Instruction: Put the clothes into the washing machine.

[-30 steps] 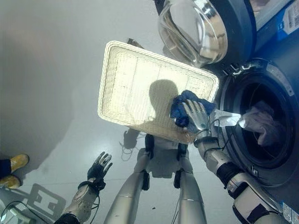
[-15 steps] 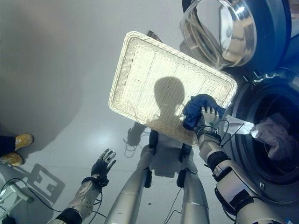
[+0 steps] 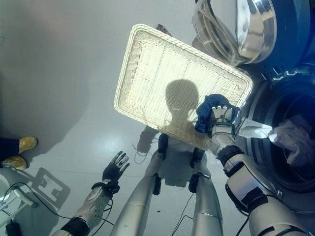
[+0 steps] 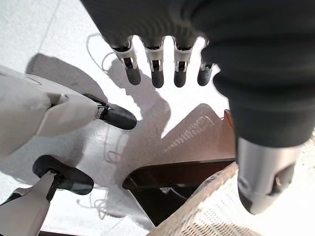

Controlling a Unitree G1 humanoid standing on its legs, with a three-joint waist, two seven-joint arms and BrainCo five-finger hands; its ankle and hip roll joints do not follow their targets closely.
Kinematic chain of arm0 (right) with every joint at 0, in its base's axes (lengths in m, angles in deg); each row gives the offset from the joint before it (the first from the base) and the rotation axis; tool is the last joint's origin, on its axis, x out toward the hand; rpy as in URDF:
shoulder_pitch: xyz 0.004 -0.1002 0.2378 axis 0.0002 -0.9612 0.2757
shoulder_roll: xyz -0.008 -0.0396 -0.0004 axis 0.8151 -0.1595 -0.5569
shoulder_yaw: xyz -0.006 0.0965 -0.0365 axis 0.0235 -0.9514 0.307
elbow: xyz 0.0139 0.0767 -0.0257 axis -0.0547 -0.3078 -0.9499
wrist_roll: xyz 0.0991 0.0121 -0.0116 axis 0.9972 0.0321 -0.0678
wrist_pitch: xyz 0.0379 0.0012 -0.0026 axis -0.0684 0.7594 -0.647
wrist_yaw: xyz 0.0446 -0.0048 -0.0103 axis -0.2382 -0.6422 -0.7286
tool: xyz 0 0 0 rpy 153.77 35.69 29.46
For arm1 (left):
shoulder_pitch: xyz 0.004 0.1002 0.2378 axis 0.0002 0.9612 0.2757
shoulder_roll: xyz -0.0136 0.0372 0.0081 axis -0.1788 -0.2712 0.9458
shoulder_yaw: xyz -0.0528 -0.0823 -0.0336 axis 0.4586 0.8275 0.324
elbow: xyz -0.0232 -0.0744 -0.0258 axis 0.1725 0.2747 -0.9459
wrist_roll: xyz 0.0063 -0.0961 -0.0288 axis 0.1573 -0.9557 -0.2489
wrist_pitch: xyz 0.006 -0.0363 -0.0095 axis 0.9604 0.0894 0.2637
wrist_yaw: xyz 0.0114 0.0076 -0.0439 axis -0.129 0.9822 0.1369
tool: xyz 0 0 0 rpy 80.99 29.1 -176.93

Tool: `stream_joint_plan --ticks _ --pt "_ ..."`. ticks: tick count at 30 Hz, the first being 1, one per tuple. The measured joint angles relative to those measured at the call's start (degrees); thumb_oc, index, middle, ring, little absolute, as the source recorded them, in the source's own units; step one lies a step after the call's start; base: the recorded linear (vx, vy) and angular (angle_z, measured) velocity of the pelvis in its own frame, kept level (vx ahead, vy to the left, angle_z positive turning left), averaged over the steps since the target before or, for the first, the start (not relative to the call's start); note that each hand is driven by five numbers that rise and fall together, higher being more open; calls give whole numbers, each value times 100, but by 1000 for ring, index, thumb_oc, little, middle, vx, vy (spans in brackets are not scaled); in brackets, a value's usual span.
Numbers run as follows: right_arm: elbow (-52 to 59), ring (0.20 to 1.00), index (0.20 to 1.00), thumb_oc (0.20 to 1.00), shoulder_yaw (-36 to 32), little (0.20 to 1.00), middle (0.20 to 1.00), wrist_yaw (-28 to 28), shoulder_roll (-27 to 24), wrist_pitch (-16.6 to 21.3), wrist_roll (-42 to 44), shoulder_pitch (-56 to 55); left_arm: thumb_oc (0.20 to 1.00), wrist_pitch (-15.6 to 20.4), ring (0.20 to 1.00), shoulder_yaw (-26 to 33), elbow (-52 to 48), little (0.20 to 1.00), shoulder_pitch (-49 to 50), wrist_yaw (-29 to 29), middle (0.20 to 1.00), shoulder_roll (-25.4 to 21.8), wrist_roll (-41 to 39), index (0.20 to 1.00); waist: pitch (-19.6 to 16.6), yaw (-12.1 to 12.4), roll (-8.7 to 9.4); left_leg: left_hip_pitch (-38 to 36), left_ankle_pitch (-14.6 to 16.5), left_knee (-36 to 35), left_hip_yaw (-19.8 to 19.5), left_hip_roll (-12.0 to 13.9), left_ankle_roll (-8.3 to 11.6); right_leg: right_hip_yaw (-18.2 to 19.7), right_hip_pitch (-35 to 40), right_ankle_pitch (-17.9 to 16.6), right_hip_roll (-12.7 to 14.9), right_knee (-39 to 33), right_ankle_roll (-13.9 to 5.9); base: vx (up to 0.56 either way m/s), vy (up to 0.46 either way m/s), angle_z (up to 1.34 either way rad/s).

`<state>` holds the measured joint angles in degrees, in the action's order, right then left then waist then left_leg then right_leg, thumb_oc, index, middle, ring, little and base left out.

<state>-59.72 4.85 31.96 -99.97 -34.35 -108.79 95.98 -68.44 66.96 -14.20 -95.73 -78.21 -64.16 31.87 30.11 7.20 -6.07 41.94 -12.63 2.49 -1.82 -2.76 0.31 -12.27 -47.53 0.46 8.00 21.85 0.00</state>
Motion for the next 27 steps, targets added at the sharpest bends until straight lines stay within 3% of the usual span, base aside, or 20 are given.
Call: stream_joint_plan --ticks 6,9,12,14,15,16,18,19,20,23,27 --pt "-54 200 200 200 -11 200 200 -20 -116 350 54 -70 1000 -39 1000 -87 -84 1000 -12 22 1000 6 -1 1000 -72 7 -103 115 -43 13 -19 43 48 4 -92 10 -55 42 55 -6 -38 3" --pt "-52 200 200 200 -6 200 200 -512 -122 400 152 -209 1000 -36 1000 -89 -122 1000 -29 62 1000 8 -2 1000 -59 -15 -138 125 -46 24 -103 56 48 26 -71 50 -100 67 80 -11 -64 9" --pt "-39 200 200 200 -49 200 200 -1193 -185 592 786 -365 1000 -33 1000 -85 -139 1000 -28 102 1000 -11 -2 1000 -59 -5 -147 129 -48 37 -143 65 58 83 -60 70 -148 71 72 -15 -42 7" --pt "62 200 200 200 -120 200 200 -1723 -278 912 1573 -484 1000 -34 1000 -78 -141 1000 -27 120 1000 -27 -1 1000 -58 -21 -147 130 -49 45 -137 64 60 103 -61 69 -165 71 69 0 0 0" --pt "352 200 200 200 -311 200 200 -1875 -382 1150 2373 -635 1000 -35 1000 -71 -173 1000 -26 125 1000 -41 -1 1000 -57 -30 -145 130 -48 49 -131 64 60 114 -64 71 -173 64 63 0 0 0" --pt "639 200 200 200 -530 200 200 -1894 -452 1294 2916 -778 1000 -35 1000 -65 -197 1000 -20 132 1000 -54 -1 1000 -55 -29 -146 133 -48 49 -127 63 60 125 -68 74 -176 60 58 -5 6 -4" --pt "1414 200 200 200 -1357 200 200 -1908 -475 1706 4783 -1260 1000 -38 1000 58 -219 1000 12 138 1000 -82 -2 1000 -53 -105 -142 133 -46 54 -66 68 57 190 -78 57 -196 28 27 -7 9 -10" --pt "1611 200 200 200 -1545 200 200 -1868 -466 1796 5201 -1384 1000 -44 1000 130 -232 1000 21 139 1000 -85 -2 1000 -43 -157 -129 128 -44 64 -40 68 55 231 -85 53 -208 25 18 -22 19 -19" --pt "2129 200 200 200 -2055 200 200 -1744 -381 2081 5977 -1780 1000 -40 1000 311 -299 1000 69 140 1000 -82 -1 1000 -32 -199 -117 125 -34 69 33 82 41 315 -88 15 -239 -27 1 -25 12 -20" --pt "2532 200 200 200 -2588 200 200 -1014 -134 2487 7648 -2243 1000 -33 1000 573 -367 1000 193 167 1000 -83 0 1000 -14 -381 -87 99 1 71 186 107 -7 492 -68 -109 -315 -179 -27 -23 5 -30" --pt "2497 200 200 200 -2767 200 200 219 293 2591 10033 -2544 1000 20 1000 594 -200 1000 210 124 1000 -60 0 1000 15 -640 -40 -58 36 71 461 150 -37 703 39 -268 -401 -374 -53 -40 17 -31"
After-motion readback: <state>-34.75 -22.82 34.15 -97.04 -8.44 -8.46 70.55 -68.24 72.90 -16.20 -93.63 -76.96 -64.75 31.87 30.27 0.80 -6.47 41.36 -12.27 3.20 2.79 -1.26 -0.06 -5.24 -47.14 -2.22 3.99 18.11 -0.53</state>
